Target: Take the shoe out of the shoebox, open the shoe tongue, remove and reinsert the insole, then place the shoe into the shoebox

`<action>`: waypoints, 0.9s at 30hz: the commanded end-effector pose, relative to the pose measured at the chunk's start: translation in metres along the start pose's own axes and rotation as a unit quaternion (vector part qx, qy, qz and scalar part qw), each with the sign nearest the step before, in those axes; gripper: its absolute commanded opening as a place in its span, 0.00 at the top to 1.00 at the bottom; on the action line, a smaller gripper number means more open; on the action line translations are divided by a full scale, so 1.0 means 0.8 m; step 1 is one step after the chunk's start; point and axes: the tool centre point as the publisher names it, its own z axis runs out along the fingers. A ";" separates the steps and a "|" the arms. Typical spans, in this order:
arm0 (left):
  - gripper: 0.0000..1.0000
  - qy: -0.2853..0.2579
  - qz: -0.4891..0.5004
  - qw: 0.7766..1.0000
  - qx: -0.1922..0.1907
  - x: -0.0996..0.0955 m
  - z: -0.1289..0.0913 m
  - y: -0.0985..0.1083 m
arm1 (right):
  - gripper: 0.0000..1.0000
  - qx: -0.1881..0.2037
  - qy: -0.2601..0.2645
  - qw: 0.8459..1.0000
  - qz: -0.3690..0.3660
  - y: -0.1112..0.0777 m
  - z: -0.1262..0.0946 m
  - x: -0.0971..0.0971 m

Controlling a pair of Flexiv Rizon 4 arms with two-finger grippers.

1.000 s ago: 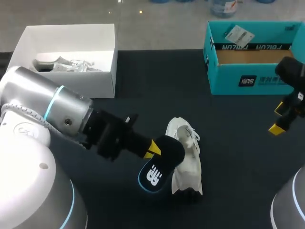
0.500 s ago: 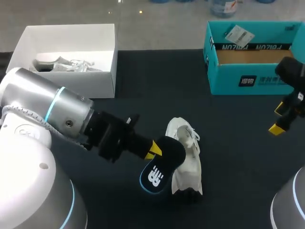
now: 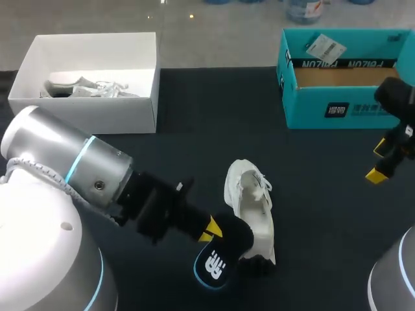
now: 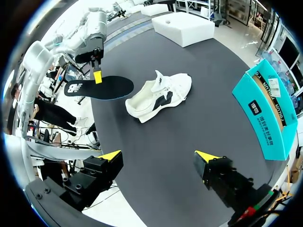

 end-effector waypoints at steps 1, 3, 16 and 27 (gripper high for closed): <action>1.00 -0.009 -0.003 1.000 -0.011 0.006 0.009 0.002 | 0.00 0.002 0.001 1.000 0.000 0.001 0.001 -0.001; 1.00 -0.013 -0.004 1.000 -0.014 0.003 0.009 0.007 | 0.00 0.002 0.001 1.000 0.000 0.001 0.001 -0.001; 1.00 -0.029 0.001 0.999 -0.022 -0.005 0.026 0.027 | 0.00 0.002 0.001 1.000 0.000 0.001 0.001 -0.001; 1.00 -0.023 -0.007 0.999 -0.033 -0.002 0.027 0.044 | 0.00 0.002 0.001 1.000 0.000 0.001 0.001 -0.001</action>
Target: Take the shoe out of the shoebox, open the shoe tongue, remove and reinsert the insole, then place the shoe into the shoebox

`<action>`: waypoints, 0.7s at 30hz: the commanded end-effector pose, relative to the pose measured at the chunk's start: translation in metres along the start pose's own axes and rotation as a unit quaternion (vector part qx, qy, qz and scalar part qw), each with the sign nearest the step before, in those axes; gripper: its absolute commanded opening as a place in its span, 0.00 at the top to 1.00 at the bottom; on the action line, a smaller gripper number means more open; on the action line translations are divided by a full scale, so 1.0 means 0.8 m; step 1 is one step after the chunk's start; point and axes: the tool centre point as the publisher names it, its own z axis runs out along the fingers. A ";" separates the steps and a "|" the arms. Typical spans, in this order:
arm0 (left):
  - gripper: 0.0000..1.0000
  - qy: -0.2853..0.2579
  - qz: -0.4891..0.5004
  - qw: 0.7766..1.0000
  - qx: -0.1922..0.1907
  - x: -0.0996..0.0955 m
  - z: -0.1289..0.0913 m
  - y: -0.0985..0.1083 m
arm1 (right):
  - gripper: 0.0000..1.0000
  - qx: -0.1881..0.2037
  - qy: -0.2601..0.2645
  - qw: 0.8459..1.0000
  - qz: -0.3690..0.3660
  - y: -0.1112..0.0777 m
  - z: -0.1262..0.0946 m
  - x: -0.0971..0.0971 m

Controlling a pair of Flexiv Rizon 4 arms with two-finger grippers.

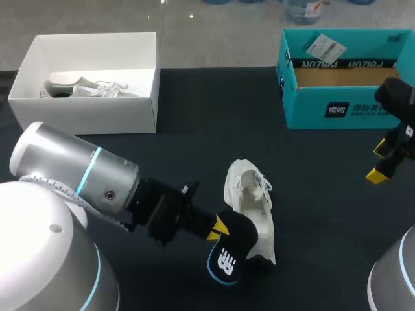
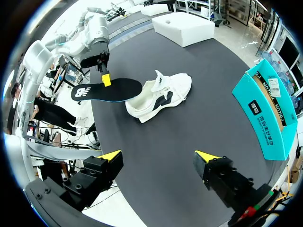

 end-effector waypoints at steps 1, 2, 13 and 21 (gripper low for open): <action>1.00 0.001 -0.001 1.000 0.000 -0.002 0.006 0.006 | 0.00 0.002 0.001 1.000 0.001 0.002 0.001 -0.002; 1.00 0.000 -0.002 1.000 0.000 -0.003 0.006 0.006 | 0.00 0.002 0.001 1.000 0.001 0.002 0.001 -0.002; 1.00 -0.006 0.025 1.000 0.012 -0.017 -0.012 -0.033 | 0.00 0.002 0.001 1.000 0.001 0.002 0.001 -0.002; 1.00 -0.009 0.029 0.999 0.017 -0.024 0.014 -0.035 | 0.00 0.002 0.001 1.000 0.001 0.002 0.001 -0.002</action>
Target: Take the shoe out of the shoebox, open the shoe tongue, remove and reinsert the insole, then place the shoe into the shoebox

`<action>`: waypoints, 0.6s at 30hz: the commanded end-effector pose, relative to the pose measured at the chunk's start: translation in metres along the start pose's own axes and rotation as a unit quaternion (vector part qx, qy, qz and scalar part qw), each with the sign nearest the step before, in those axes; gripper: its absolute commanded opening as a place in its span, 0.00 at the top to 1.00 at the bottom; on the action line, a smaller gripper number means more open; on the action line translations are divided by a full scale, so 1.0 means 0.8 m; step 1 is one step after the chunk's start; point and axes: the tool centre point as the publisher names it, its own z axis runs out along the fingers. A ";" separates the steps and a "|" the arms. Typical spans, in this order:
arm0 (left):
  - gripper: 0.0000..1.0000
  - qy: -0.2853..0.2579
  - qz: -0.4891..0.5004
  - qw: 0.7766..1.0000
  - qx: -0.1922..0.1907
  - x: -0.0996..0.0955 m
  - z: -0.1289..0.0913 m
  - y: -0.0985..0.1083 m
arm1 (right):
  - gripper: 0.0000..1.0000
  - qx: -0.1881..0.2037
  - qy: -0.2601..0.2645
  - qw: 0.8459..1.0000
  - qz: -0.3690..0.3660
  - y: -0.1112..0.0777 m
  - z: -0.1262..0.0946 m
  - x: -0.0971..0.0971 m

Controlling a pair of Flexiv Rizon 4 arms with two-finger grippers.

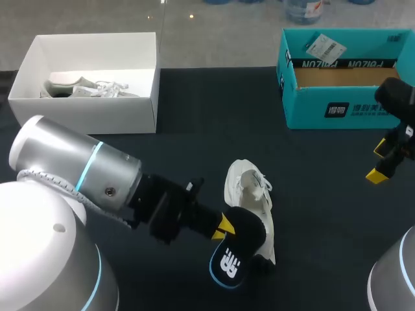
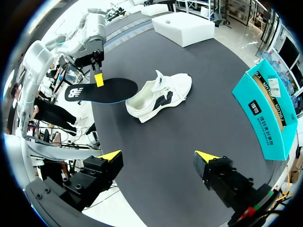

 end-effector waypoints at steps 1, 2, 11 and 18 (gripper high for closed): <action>1.00 -0.005 0.000 1.000 -0.003 -0.003 0.019 0.002 | 0.00 0.002 0.001 1.000 0.001 0.002 0.001 -0.002; 1.00 -0.005 0.000 1.000 -0.003 -0.004 0.023 0.003 | 0.00 0.002 0.001 1.000 0.001 0.002 0.001 -0.002; 1.00 -0.013 -0.009 1.000 -0.008 -0.012 0.045 0.013 | 0.00 0.002 0.001 1.000 0.001 0.002 0.001 -0.002; 1.00 -0.009 -0.022 0.999 -0.022 -0.010 0.063 0.030 | 0.00 0.002 0.001 1.000 0.001 0.002 0.001 -0.002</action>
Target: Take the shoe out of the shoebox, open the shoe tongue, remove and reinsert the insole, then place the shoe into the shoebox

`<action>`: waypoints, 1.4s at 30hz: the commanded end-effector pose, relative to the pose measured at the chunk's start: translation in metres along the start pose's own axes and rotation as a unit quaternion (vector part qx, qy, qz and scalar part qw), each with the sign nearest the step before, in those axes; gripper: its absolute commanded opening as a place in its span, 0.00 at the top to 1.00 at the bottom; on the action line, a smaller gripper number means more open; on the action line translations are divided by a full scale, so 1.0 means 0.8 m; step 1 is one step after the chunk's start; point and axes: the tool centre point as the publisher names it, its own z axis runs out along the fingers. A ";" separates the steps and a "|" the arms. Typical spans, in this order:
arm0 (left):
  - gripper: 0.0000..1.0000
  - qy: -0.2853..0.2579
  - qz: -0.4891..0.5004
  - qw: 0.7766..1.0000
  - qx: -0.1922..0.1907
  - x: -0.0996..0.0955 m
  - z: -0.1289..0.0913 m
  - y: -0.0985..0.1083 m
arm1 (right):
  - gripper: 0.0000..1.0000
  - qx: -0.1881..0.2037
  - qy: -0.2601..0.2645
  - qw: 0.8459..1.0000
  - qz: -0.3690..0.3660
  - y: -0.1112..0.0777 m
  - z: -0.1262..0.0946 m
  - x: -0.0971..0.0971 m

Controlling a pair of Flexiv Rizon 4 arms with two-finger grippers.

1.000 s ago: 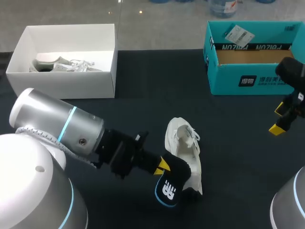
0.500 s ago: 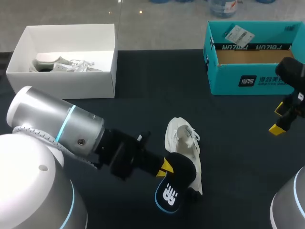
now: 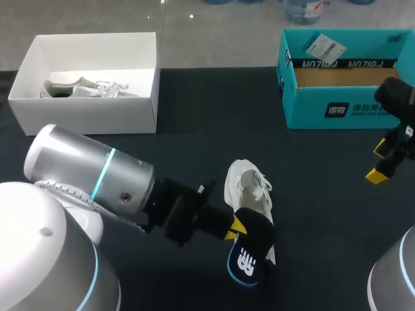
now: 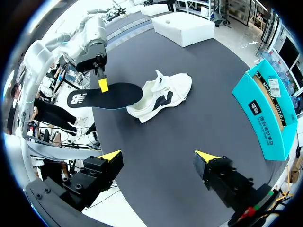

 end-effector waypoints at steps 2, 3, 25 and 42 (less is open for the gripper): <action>1.00 0.003 -0.005 1.000 -0.007 -0.005 0.037 0.015 | 0.00 0.002 0.001 1.000 0.001 0.002 0.001 -0.002; 1.00 0.004 -0.006 1.000 -0.009 -0.004 0.039 0.018 | 0.00 0.002 0.001 1.000 0.001 0.002 0.001 -0.002; 1.00 0.005 -0.011 0.999 -0.030 -0.006 0.039 0.045 | 0.00 0.002 0.001 1.000 0.001 0.002 0.001 -0.002; 1.00 0.004 -0.001 0.999 -0.032 -0.007 0.001 0.018 | 0.00 0.002 0.001 1.000 0.001 0.002 0.001 -0.002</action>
